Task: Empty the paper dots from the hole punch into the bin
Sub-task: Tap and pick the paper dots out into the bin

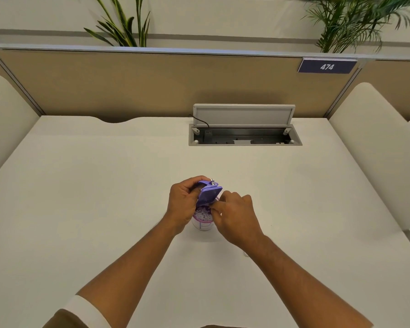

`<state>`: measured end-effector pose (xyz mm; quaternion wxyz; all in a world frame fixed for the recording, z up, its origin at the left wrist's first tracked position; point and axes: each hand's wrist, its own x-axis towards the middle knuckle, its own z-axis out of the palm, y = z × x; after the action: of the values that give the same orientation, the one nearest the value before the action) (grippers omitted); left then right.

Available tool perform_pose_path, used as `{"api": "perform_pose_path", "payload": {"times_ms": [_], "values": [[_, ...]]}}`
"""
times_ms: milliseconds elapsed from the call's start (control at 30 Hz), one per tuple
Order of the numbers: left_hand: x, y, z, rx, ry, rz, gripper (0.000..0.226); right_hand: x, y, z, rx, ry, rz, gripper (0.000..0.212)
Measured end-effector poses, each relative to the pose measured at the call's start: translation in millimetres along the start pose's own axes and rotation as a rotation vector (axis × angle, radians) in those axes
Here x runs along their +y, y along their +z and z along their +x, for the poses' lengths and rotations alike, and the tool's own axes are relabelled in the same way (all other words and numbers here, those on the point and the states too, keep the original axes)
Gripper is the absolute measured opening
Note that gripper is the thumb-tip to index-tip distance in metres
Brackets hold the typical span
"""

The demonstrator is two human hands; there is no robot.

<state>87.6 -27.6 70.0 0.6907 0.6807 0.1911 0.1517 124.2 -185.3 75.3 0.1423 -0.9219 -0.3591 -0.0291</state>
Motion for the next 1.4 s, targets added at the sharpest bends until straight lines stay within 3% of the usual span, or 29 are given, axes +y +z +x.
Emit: {"api": "perform_pose_path", "payload": {"times_ms": [100,233,533,767,967,1133,1400], "values": [[-0.5,-0.4,0.8,0.014,-0.015,0.008,0.025,-0.8,0.6,0.8,0.060,-0.007,-0.001,0.017],[0.5,0.2,1.1,0.012,-0.027,0.017,0.025,0.0,4.6,1.8,-0.037,0.001,-0.013,0.025],[0.1,-2.1,5.9,0.064,-0.072,0.016,0.023,0.1,-4.9,-0.7,0.010,0.027,0.072,0.023],[-2.9,-6.7,16.1,0.155,-0.140,0.020,0.029,0.4,-9.3,-8.9,0.125,0.046,0.136,0.010],[9.1,-12.4,18.6,0.144,-0.189,-0.070,0.033,10.2,-4.0,-15.4,0.186,0.116,0.243,0.011],[23.1,-15.6,19.1,0.188,-0.215,-0.164,0.022,29.3,1.3,-25.8,0.226,0.251,0.312,0.017],[41.1,-14.9,14.6,0.204,-0.261,-0.347,0.032,52.5,12.6,-49.6,0.072,0.496,0.302,0.034]]}}
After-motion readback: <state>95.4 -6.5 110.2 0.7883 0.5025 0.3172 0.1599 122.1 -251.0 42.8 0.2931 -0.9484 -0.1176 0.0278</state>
